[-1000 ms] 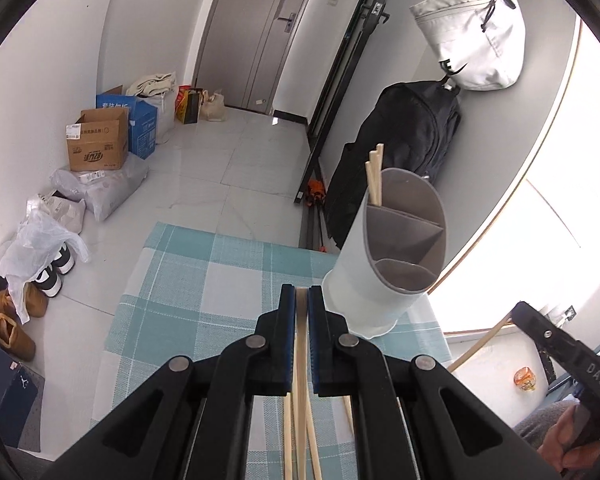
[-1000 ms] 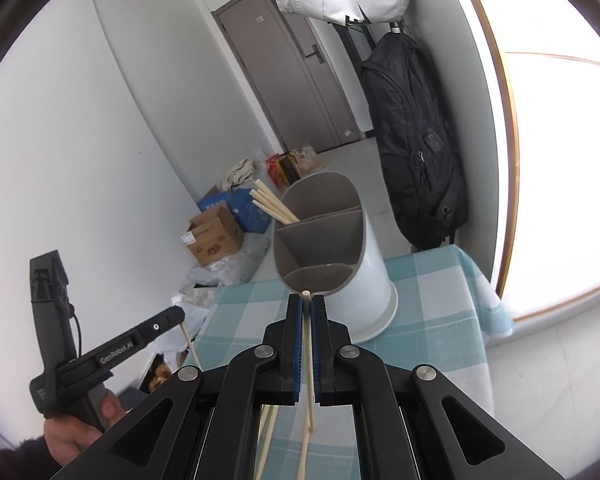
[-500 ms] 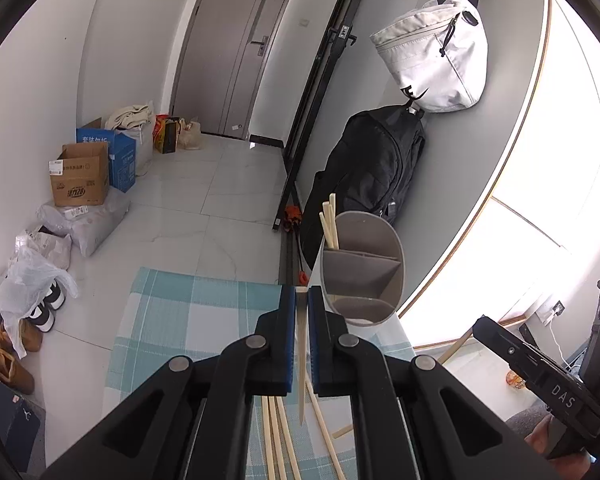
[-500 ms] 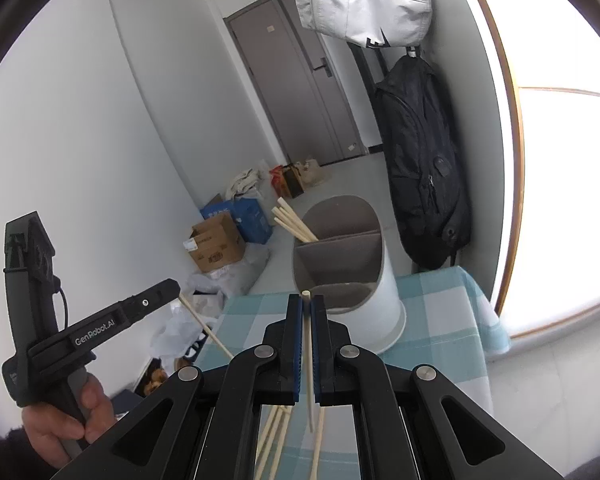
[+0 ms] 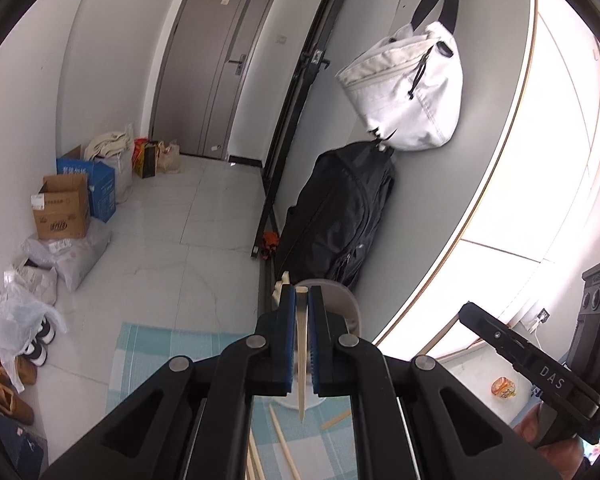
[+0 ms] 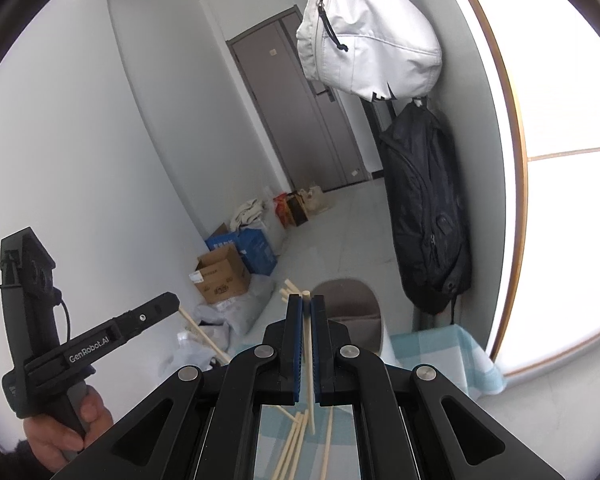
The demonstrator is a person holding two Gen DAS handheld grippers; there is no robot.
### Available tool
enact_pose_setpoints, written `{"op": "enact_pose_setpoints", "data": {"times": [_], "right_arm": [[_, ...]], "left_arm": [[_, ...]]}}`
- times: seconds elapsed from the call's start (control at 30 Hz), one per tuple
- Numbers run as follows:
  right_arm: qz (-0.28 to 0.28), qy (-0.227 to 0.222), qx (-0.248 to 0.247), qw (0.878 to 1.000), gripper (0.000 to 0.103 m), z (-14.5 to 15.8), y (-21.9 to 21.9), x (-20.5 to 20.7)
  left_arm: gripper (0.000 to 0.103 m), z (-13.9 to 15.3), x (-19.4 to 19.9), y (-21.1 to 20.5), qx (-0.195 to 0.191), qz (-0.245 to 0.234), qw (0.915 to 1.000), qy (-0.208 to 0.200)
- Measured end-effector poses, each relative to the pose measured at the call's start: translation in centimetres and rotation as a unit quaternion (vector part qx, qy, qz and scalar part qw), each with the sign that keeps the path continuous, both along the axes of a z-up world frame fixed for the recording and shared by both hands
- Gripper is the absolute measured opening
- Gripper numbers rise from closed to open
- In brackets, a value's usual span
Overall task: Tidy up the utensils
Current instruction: 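Lower the chopsticks into the holder and open both grippers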
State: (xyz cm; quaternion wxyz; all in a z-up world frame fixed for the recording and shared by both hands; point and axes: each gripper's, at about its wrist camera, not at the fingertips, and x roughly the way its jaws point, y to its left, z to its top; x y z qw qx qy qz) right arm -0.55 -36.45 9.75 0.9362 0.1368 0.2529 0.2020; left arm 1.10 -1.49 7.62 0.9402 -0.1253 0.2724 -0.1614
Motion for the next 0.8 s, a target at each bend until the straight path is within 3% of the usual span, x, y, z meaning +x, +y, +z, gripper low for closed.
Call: {"op": "enact_pose_setpoints", "data": {"times": [0.3, 0.6, 0.8], "right_arm": [[-0.006, -0.019, -0.007, 1.000, 0.003, 4.0, -0.4, 3.8], [-0.011, -0.039, -0.021, 0.999, 0.003, 6.5, -0.2, 7.7], [-0.005, -0.041, -0.033, 0.999, 0.003, 6.4, 0.5, 10.3]], "left_arm": [[0.002, 4.1, 2.6, -1.1, -0.002, -0.018, 0.9995, -0.025], [0.002, 5.3, 6.0, -1.6, -0.003, -0.017, 0.9994, -0.031], [0.002, 5.1, 8.2, -2.3, 0.003, -0.024, 0.9993, -0.030]]}}
